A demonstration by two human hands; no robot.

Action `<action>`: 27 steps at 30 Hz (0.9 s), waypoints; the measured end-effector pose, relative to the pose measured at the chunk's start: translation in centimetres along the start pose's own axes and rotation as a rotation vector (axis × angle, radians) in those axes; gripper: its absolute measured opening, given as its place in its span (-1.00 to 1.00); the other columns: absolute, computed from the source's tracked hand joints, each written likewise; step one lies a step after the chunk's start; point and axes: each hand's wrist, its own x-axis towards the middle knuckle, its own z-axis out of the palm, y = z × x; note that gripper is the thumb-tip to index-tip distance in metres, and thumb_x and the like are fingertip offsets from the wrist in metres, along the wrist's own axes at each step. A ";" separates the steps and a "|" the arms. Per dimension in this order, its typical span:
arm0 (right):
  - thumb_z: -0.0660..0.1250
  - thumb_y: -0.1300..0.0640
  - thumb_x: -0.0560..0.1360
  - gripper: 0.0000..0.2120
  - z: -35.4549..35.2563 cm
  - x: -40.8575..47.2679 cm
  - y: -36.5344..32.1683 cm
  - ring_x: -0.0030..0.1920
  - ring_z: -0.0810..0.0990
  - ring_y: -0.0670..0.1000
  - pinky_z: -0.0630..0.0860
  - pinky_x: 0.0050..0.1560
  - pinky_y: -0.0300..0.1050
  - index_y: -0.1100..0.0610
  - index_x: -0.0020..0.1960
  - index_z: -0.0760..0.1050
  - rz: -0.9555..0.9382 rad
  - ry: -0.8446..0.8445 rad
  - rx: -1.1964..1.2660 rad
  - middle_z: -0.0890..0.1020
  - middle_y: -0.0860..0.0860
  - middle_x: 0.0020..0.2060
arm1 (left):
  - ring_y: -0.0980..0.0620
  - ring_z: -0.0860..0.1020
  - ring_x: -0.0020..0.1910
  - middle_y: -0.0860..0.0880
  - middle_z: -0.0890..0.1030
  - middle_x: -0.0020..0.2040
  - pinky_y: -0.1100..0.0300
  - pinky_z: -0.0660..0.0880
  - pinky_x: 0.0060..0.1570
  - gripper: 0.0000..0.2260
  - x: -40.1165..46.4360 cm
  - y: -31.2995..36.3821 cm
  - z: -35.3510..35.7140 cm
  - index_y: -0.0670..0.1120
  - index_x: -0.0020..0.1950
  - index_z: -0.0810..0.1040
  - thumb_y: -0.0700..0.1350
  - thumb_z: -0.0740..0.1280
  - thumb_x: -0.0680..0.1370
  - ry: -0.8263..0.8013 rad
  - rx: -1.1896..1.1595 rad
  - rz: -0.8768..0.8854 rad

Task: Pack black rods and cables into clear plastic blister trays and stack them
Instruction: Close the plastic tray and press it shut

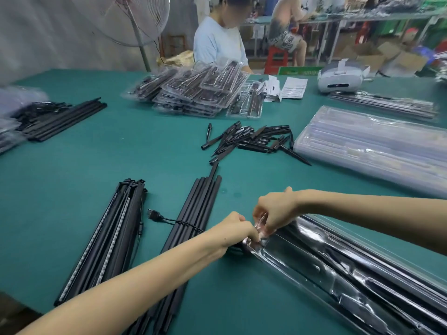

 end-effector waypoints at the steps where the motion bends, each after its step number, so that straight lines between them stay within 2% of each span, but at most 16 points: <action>1: 0.42 -0.09 0.41 -0.73 0.3 0.2 -0.2 0.07 0.52 0.00 0.27 0.13 0.09 0.01 0.04 0.57 0.021 0.019 -0.016 0.65 -0.06 0.02 | 0.12 0.35 -0.24 0.02 0.41 -0.20 0.21 0.22 -0.30 -0.72 0.0 -0.1 0.1 -0.10 0.03 0.38 -0.22 0.40 0.40 0.002 -0.018 -0.005; 2: 0.42 -0.09 0.40 -0.71 0.5 0.3 -0.4 0.08 0.53 0.02 0.25 0.16 0.16 0.03 0.04 0.58 0.033 0.032 -0.023 0.66 -0.05 0.01 | 0.08 0.40 -0.19 -0.02 0.44 -0.15 0.21 0.27 -0.28 -0.58 -0.1 -0.1 0.3 -0.14 0.16 0.36 -0.21 0.41 0.36 0.000 -0.044 -0.008; 3: 0.42 -0.10 0.39 -0.70 0.7 0.4 -0.6 0.07 0.53 0.03 0.24 0.16 0.17 0.04 0.04 0.58 0.037 0.042 -0.022 0.66 -0.04 0.00 | 0.02 0.44 -0.14 -0.07 0.47 -0.12 0.20 0.32 -0.22 -0.48 -0.2 -0.2 0.4 -0.15 0.19 0.34 -0.19 0.42 0.28 -0.003 -0.049 -0.020; 5: 0.44 -0.08 0.39 -0.72 0.7 0.2 -0.7 0.04 0.54 0.01 0.28 0.10 0.09 0.04 0.03 0.59 0.007 0.041 -0.003 0.67 -0.02 -0.01 | -0.05 0.43 -0.09 -0.08 0.50 -0.15 0.16 0.35 -0.12 -0.55 -0.2 -0.5 0.3 -0.05 0.01 0.33 -0.15 0.39 0.18 0.006 -0.012 -0.030; 7: 0.45 -0.02 0.41 -0.77 0.0 0.0 -0.4 -0.05 0.54 -0.03 0.36 -0.01 -0.09 0.07 0.01 0.60 -0.075 -0.013 0.041 0.67 -0.01 -0.06 | 0.03 0.38 -0.15 -0.01 0.45 -0.21 0.17 0.28 -0.19 -0.65 -0.3 -0.5 -0.1 -0.01 -0.12 0.30 -0.19 0.42 0.26 -0.022 0.003 -0.045; 8: 0.45 0.00 0.43 -0.80 -0.5 -0.1 -0.2 -0.08 0.53 -0.06 0.40 -0.04 -0.15 0.08 -0.01 0.59 -0.109 -0.055 0.065 0.67 -0.02 -0.09 | 0.07 0.36 -0.16 0.02 0.43 -0.20 0.19 0.26 -0.23 -0.68 -0.3 -0.5 -0.4 -0.01 -0.12 0.32 -0.21 0.43 0.32 -0.039 0.007 -0.051; 11: 0.45 0.01 0.45 -0.83 -1.7 -0.1 0.0 -0.05 0.55 -0.07 0.46 0.07 -0.15 0.04 -0.02 0.58 -0.164 -0.166 0.072 0.64 -0.04 -0.10 | 0.17 0.35 -0.11 0.07 0.45 -0.12 0.21 0.24 -0.21 -0.67 -0.3 -0.4 -0.6 -0.02 0.05 0.37 -0.18 0.43 0.39 -0.091 0.019 -0.058; 13: 0.47 0.00 0.44 -0.80 -2.1 0.3 0.0 -0.01 0.58 -0.02 0.49 0.11 -0.12 0.07 0.01 0.60 -0.184 -0.192 0.057 0.67 0.00 -0.04 | 0.14 0.37 -0.07 0.06 0.46 -0.10 0.21 0.24 -0.19 -0.64 -0.3 -0.5 -0.5 -0.04 0.10 0.36 -0.16 0.43 0.40 -0.091 0.021 -0.047; 15: 0.48 0.00 0.43 -0.76 -2.2 0.6 -0.2 -0.02 0.59 0.00 0.53 -0.04 -0.25 0.08 0.04 0.62 -0.206 -0.192 0.023 0.68 0.00 -0.02 | 0.10 0.39 -0.09 0.03 0.48 -0.13 0.21 0.26 -0.18 -0.68 -0.2 -0.7 -0.5 -0.04 0.05 0.36 -0.17 0.43 0.40 -0.080 0.021 -0.046; 17: 0.48 0.02 0.42 -0.76 -2.4 0.9 -0.6 -0.12 0.55 -0.05 0.39 -0.33 -0.47 0.07 0.06 0.63 -0.246 -0.167 -0.046 0.68 -0.02 -0.04 | 0.09 0.43 -0.19 0.02 0.49 -0.21 0.24 0.31 -0.21 -0.72 -0.2 -0.7 -0.4 -0.05 -0.05 0.35 -0.24 0.41 0.39 -0.070 -0.019 -0.038; 18: 0.48 0.02 0.42 -0.76 -2.4 1.0 -0.8 -0.14 0.53 -0.08 0.34 -0.38 -0.48 0.07 0.06 0.63 -0.266 -0.155 -0.082 0.68 -0.02 -0.04 | 0.08 0.45 -0.23 0.02 0.49 -0.24 0.28 0.35 -0.25 -0.72 -0.3 -0.6 -0.3 -0.06 -0.06 0.34 -0.27 0.40 0.39 -0.065 -0.045 -0.037; 20: 0.47 -0.01 0.43 -0.75 -2.2 1.1 -0.8 -0.11 0.52 -0.07 0.32 -0.34 -0.38 0.06 0.06 0.64 -0.283 -0.137 -0.129 0.68 -0.03 -0.02 | 0.06 0.48 -0.19 -0.02 0.52 -0.16 0.33 0.37 -0.32 -0.67 -0.6 -0.4 -0.1 -0.09 0.05 0.35 -0.27 0.39 0.39 -0.054 -0.071 -0.047; 22: 0.46 -0.07 0.42 -0.73 -1.7 1.0 -0.7 -0.04 0.53 -0.03 0.35 -0.22 -0.22 0.04 0.05 0.63 -0.260 -0.106 -0.182 0.66 -0.05 -0.04 | 0.01 0.48 -0.01 -0.09 0.54 0.04 0.27 0.34 -0.26 -0.47 -0.6 -0.5 0.1 -0.12 0.28 0.27 -0.25 0.41 0.38 -0.031 -0.067 -0.053; 23: 0.46 -0.09 0.41 -0.72 -1.5 1.0 -0.8 -0.02 0.51 -0.02 0.34 -0.12 -0.13 0.02 0.05 0.62 -0.239 -0.082 -0.218 0.64 -0.08 -0.06 | -0.02 0.47 0.03 -0.13 0.54 0.08 0.24 0.36 -0.23 -0.38 -0.5 -0.5 0.3 -0.12 0.35 0.23 -0.25 0.41 0.35 -0.021 -0.074 -0.055; 25: 0.46 -0.11 0.40 -0.73 -0.9 1.3 -1.0 -0.05 0.45 -0.03 0.30 -0.02 0.02 0.00 0.02 0.60 -0.215 -0.043 -0.282 0.61 -0.10 -0.09 | -0.10 0.49 0.02 -0.15 0.57 -0.03 0.15 0.47 -0.07 -0.33 -0.2 -0.8 0.7 -0.15 0.31 0.29 -0.25 0.42 0.23 0.005 -0.075 -0.058; 27: 0.47 -0.09 0.39 -0.73 -0.6 1.7 -1.4 -0.09 0.43 -0.02 0.32 -0.03 0.01 0.02 0.01 0.60 -0.221 -0.022 -0.303 0.65 -0.06 -0.04 | -0.20 0.52 0.11 -0.11 0.60 -0.18 -0.03 0.46 0.19 -0.42 -0.5 -1.0 1.0 -0.11 0.13 0.39 -0.22 0.37 0.12 0.050 -0.041 -0.029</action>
